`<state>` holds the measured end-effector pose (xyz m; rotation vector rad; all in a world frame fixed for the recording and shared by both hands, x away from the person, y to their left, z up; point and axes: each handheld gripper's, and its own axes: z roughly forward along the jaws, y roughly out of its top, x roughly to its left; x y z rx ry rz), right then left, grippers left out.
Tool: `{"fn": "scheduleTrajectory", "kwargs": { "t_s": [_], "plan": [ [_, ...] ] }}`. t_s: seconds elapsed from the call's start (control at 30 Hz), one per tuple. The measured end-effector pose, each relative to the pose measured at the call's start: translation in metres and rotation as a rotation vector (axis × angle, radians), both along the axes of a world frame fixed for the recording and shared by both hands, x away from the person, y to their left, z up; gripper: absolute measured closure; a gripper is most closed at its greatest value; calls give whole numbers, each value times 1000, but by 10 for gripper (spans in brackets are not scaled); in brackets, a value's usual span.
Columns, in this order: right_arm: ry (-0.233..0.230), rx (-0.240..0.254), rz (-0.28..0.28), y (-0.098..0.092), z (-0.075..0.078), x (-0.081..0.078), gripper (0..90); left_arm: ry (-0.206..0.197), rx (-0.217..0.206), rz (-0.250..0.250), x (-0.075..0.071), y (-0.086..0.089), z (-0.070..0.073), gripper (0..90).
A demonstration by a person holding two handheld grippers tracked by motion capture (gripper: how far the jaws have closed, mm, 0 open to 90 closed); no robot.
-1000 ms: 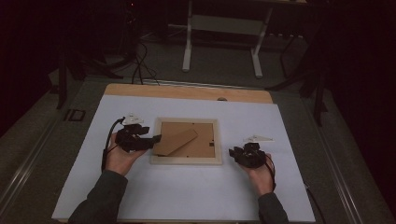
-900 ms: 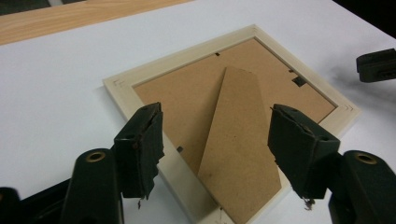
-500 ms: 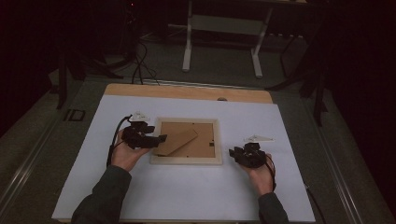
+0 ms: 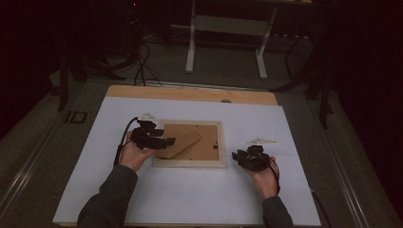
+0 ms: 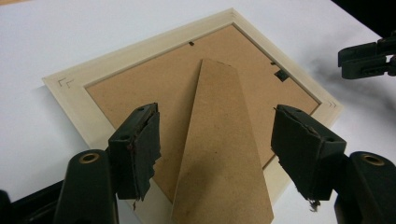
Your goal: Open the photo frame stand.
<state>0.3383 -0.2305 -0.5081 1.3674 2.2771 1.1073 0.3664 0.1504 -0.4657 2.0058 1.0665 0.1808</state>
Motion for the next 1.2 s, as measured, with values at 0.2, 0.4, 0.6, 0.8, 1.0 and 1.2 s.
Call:
{"fn": "scheduleTrajectory", "kwargs": {
  "t_s": [0.2, 0.4, 0.6, 0.8, 1.0, 1.2],
  "plan": [
    [1, 3, -2, -1, 0, 0, 668, 7, 26, -15, 4, -9, 0, 321],
    [0, 4, 2, -1, 0, 0, 664, 21, 57, -32, 9, -16, -2, 321],
    [-1, 2, 3, -2, 0, 0, 663, 33, 65, -58, 12, -20, -4, 317],
    [1, -5, 8, 0, 0, 0, 661, 46, 70, -75, 15, -28, -6, 315],
    [-1, -1, 8, -1, 0, 0, 661, 63, 95, -86, 19, -36, -11, 312],
    [1, -1, 5, -2, 0, 1, 659, 80, 110, -100, 22, -39, -13, 313]
  ]
}}
